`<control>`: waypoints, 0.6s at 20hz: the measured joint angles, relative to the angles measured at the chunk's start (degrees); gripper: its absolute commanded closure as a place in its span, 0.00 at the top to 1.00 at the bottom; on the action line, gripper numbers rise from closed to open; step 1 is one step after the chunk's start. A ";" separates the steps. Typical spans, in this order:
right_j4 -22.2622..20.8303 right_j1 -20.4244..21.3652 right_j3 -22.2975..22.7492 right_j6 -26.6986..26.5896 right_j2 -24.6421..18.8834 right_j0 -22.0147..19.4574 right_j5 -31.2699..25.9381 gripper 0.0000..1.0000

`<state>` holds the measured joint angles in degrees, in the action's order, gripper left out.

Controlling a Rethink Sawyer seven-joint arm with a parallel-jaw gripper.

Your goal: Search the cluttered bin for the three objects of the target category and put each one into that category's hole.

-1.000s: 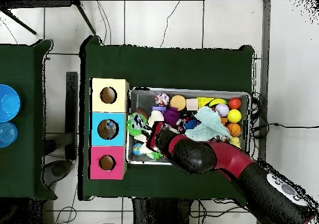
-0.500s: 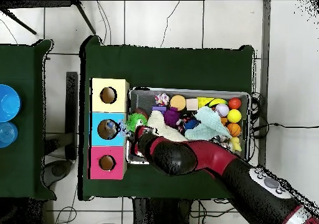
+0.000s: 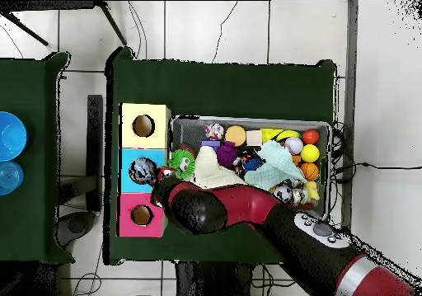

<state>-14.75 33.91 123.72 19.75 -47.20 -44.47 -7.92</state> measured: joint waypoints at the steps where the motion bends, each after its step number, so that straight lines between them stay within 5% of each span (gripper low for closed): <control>1: 0.11 0.00 0.00 0.00 0.43 0.57 0.58 0.00; 12: 1.41 0.64 -0.09 0.00 6.52 5.40 1.70 0.00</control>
<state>-13.34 34.55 123.63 19.75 -40.68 -39.08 -6.22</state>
